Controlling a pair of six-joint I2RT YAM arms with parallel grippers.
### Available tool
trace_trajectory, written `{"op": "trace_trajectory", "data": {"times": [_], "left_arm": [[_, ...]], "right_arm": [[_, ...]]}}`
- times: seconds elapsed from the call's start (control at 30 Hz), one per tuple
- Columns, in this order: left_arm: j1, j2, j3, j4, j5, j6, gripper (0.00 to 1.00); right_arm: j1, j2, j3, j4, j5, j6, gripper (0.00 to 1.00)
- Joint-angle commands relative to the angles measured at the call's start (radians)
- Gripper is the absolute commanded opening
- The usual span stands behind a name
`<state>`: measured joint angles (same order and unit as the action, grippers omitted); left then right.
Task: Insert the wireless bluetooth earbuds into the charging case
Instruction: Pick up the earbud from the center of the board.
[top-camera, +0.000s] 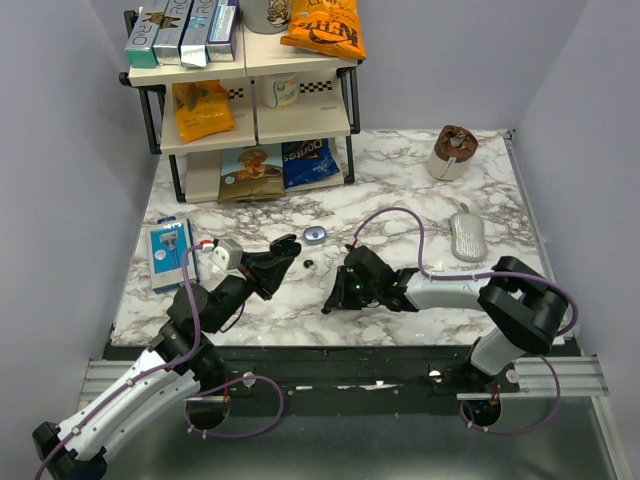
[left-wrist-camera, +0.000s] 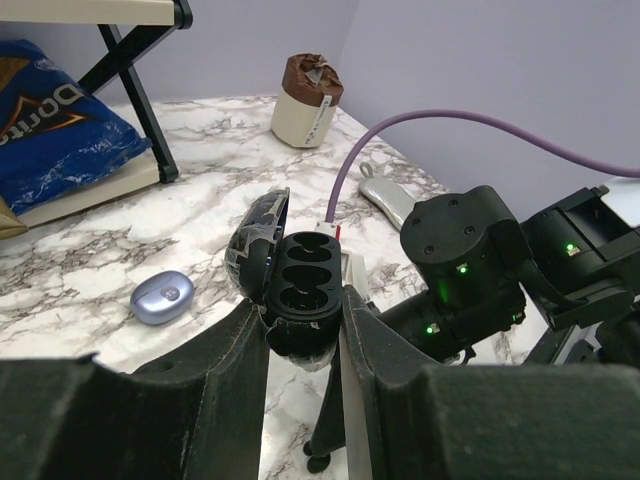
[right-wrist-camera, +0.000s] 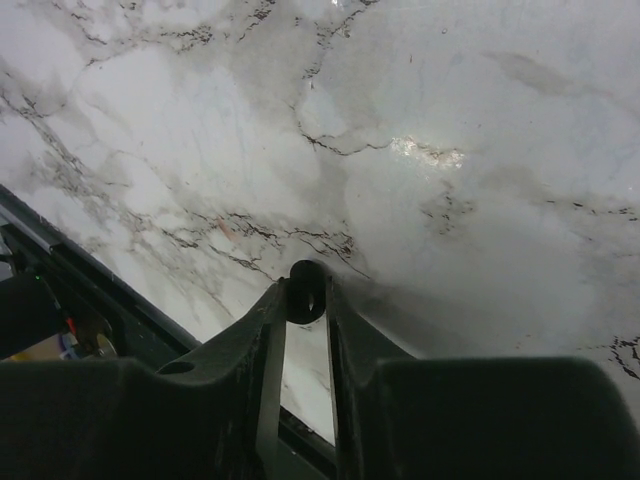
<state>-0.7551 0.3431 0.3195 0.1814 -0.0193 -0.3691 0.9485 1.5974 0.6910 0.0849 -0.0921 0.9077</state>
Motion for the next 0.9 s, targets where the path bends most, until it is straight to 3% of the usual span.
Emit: {"op": "trace_trajectory", "data": {"times": [0.0,0.57,0.73,0.87], "left_arm": [[-0.007,0.004,0.013,0.016,-0.004,-0.011,0.00],[-0.009,0.004,0.009,0.023,-0.001,-0.017,0.00],[-0.009,0.005,0.010,0.020,-0.005,-0.019,0.00],[-0.009,0.010,0.018,0.003,-0.016,-0.016,0.00]], "right_arm": [[0.009,0.021,0.013,-0.031,-0.003,-0.010,0.27],[0.010,-0.011,0.025,-0.039,0.000,-0.033,0.01],[0.010,-0.095,0.047,-0.085,0.060,-0.087,0.01],[0.010,-0.195,0.109,-0.213,0.122,-0.226,0.01]]}}
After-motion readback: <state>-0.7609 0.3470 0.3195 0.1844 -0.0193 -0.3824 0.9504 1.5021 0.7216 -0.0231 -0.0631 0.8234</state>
